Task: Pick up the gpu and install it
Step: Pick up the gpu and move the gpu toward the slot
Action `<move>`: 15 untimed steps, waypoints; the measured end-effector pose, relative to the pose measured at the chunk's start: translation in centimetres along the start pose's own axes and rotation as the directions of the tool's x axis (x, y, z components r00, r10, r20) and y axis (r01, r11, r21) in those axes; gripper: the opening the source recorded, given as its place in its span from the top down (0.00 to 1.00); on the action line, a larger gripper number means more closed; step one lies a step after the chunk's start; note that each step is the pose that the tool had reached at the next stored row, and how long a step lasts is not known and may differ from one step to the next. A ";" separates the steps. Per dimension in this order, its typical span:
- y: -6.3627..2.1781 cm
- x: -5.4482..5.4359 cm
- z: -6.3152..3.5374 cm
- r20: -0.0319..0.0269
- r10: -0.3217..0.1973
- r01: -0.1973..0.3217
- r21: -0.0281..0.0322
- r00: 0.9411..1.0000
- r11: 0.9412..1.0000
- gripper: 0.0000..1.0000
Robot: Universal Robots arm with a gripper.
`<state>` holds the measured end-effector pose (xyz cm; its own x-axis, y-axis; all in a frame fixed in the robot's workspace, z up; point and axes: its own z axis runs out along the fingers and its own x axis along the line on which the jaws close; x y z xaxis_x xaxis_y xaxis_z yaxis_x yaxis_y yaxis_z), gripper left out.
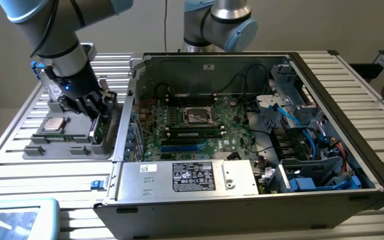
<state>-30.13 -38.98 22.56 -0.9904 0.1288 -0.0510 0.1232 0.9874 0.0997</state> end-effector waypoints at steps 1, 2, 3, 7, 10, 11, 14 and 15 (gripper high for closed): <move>0.00 0.0 0.00 0.000 0.000 0.000 0.000 1.000 1.000 0.65; 0.00 0.0 0.00 0.000 0.000 0.000 0.000 1.000 1.000 0.71; 0.00 0.0 0.00 0.000 0.000 0.000 0.000 1.000 1.000 0.73; 0.00 -0.1 0.00 0.000 0.000 0.000 0.000 1.000 1.000 0.73; 0.02 -0.1 -0.15 0.000 0.000 0.000 0.001 1.000 1.000 0.73; 0.06 -0.1 -0.58 0.000 0.000 0.000 0.001 1.000 1.000 0.73; 0.18 -0.1 -1.96 0.000 0.000 0.000 0.000 1.000 1.000 0.73; 0.23 -0.1 -2.41 0.000 0.000 0.000 0.000 1.000 1.000 0.73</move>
<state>-30.16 -38.99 24.98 -0.9904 0.1286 -0.0507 0.1232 0.9874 0.0994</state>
